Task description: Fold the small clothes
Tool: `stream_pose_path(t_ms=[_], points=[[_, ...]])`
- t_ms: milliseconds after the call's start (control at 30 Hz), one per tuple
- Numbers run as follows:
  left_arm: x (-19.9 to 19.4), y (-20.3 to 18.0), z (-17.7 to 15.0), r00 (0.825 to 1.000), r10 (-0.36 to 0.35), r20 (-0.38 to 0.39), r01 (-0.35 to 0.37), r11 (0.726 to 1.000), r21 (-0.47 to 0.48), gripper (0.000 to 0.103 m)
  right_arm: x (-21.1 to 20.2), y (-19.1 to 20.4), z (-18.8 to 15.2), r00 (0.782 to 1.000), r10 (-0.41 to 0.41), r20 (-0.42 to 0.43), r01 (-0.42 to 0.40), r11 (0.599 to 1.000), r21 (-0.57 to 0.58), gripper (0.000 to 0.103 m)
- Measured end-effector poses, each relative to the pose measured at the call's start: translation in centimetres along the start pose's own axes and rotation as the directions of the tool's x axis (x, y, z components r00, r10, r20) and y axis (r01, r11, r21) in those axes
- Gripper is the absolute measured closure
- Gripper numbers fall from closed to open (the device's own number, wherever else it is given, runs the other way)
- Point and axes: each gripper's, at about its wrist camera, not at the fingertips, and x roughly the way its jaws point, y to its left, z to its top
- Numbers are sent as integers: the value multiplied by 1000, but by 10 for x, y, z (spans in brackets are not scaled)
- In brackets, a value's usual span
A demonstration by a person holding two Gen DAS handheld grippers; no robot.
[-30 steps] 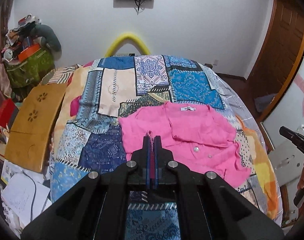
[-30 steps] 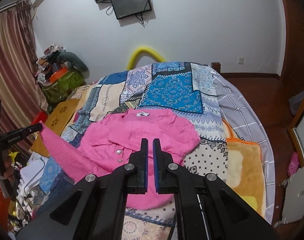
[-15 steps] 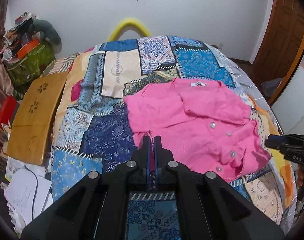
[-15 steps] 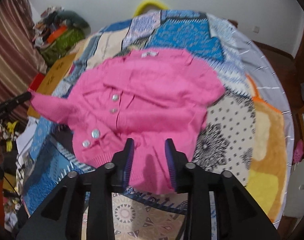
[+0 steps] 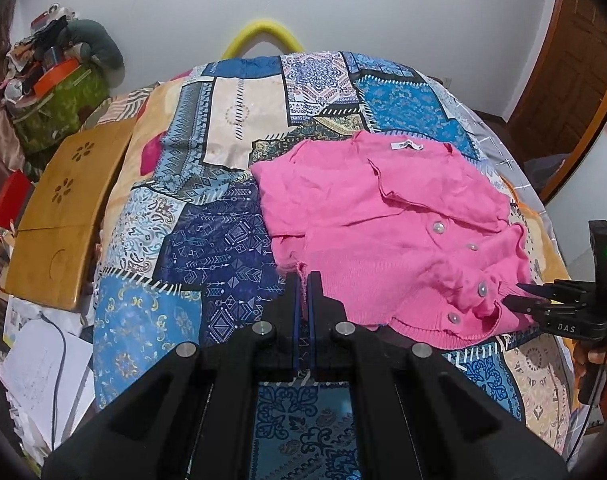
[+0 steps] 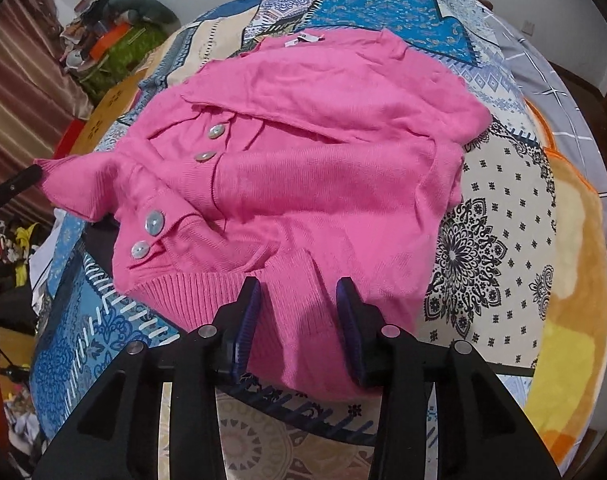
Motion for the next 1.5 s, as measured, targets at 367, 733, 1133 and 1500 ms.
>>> stream_pose_path(t_ms=[367,733,1133,1500], points=[[-14,0,7,999,26,47,-25,1000,-16,101,-20,17,-1,996,-22,88,28,997,-69,98],[-46,5,50,985,71,156,-67,997,-33,101,-102,11,38,945,-31,326,45,998,-33,100],[-29,-4,60,986,80,144,-80,997,-9,101,-59,0,38,987,8,163,-3,1000,-27,97],[-7,9,34,995,70,68,-69,997,-21,101,-2,7,23,997,77,10,-77,997,-5,71]])
